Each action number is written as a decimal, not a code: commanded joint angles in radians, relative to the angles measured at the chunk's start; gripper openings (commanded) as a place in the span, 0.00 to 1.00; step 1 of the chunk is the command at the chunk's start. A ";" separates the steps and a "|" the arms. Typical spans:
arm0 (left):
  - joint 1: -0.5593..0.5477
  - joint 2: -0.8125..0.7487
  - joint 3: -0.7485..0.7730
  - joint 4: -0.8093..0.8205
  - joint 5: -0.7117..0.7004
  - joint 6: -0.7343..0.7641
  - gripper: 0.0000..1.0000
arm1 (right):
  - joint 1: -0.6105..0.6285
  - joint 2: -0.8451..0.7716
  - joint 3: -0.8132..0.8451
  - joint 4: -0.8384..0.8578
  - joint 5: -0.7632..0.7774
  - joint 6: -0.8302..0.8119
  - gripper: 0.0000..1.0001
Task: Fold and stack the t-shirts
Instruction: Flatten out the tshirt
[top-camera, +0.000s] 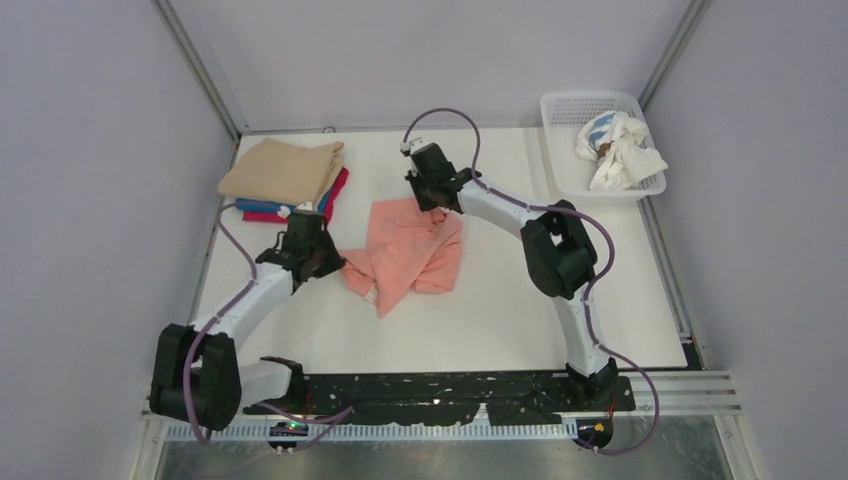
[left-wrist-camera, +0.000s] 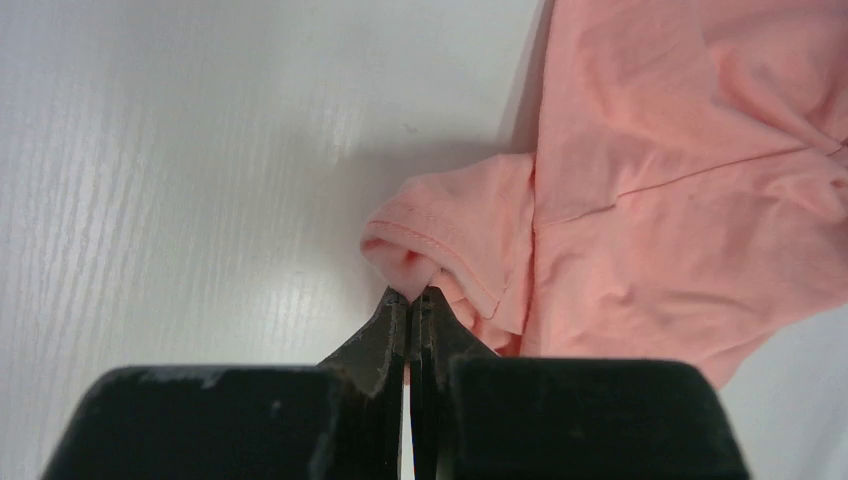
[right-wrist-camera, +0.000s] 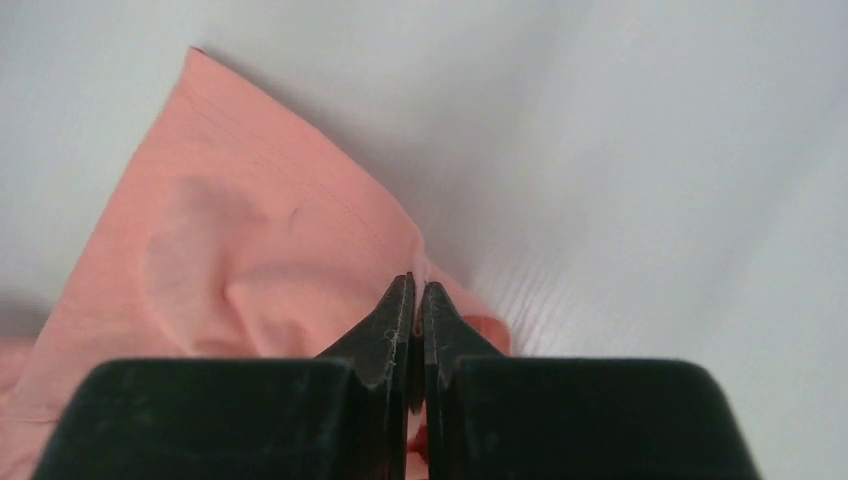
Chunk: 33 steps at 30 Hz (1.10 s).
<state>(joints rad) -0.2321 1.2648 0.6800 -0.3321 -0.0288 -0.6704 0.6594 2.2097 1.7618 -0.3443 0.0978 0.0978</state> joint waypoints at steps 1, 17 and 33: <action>0.005 -0.126 0.007 0.052 -0.033 0.019 0.00 | 0.005 -0.231 -0.014 0.077 0.114 -0.055 0.07; 0.005 -0.443 -0.033 0.049 -0.123 0.043 0.00 | -0.032 -0.730 -0.506 0.209 0.335 -0.085 0.10; 0.005 -0.368 -0.150 -0.011 -0.153 0.024 0.00 | -0.070 -0.913 -1.142 0.209 0.046 0.309 0.14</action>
<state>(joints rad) -0.2321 0.8837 0.5480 -0.3576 -0.1757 -0.6296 0.5915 1.4292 0.7113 -0.1616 0.2779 0.2920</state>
